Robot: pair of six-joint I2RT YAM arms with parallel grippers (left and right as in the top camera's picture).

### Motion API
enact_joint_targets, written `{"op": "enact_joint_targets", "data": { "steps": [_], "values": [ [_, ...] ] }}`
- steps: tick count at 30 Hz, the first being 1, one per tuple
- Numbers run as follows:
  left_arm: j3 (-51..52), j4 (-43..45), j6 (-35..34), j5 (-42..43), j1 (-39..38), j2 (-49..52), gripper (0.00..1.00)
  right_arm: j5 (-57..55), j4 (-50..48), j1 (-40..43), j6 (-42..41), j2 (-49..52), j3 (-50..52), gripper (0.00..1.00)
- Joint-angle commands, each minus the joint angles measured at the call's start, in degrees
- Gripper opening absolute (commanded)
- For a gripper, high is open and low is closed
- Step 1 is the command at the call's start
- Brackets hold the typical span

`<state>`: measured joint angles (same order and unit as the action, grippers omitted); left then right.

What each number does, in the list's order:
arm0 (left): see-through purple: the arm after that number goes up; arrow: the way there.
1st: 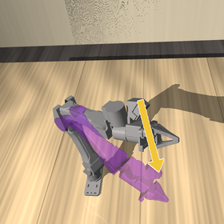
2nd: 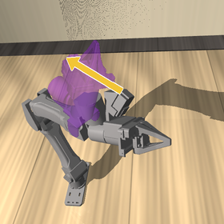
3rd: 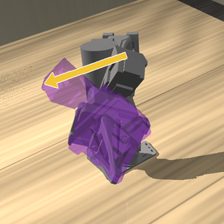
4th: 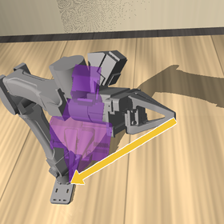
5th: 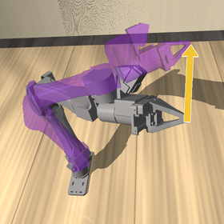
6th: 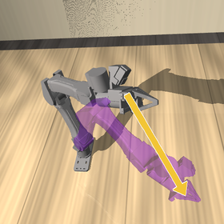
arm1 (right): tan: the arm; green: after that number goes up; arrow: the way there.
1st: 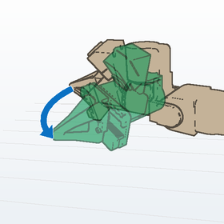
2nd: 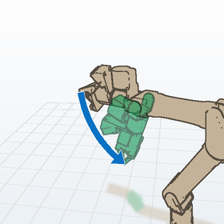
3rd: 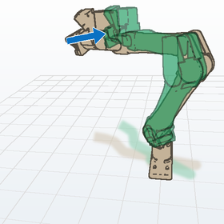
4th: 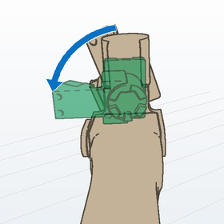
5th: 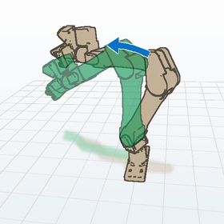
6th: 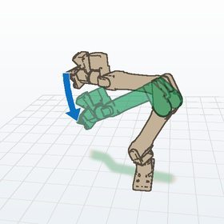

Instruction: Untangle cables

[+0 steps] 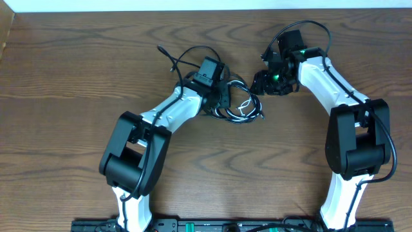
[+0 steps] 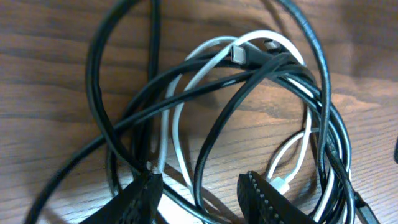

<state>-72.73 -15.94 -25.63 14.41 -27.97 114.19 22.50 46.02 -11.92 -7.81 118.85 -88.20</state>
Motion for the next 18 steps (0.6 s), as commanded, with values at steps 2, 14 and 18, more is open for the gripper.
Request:
{"op": "enact_joint_targets", "data": {
  "steps": [2, 14, 18],
  "values": [
    [-0.6, 0.6, 0.3, -1.9, -1.3, 1.7, 0.45, 0.1, 0.1, -0.2, 1.1, -2.1, 0.0, 0.56],
    [-0.6, 5.1, -1.4, -8.9, -3.5, 4.8, 0.45, -0.1, 0.3, -0.2, 1.3, -2.1, 0.0, 0.57],
    [-0.6, 6.2, -1.4, -11.6, -4.6, 5.3, 0.35, -1.0, 0.3, -0.1, 1.2, -2.1, 0.0, 0.57]
  ]
}}
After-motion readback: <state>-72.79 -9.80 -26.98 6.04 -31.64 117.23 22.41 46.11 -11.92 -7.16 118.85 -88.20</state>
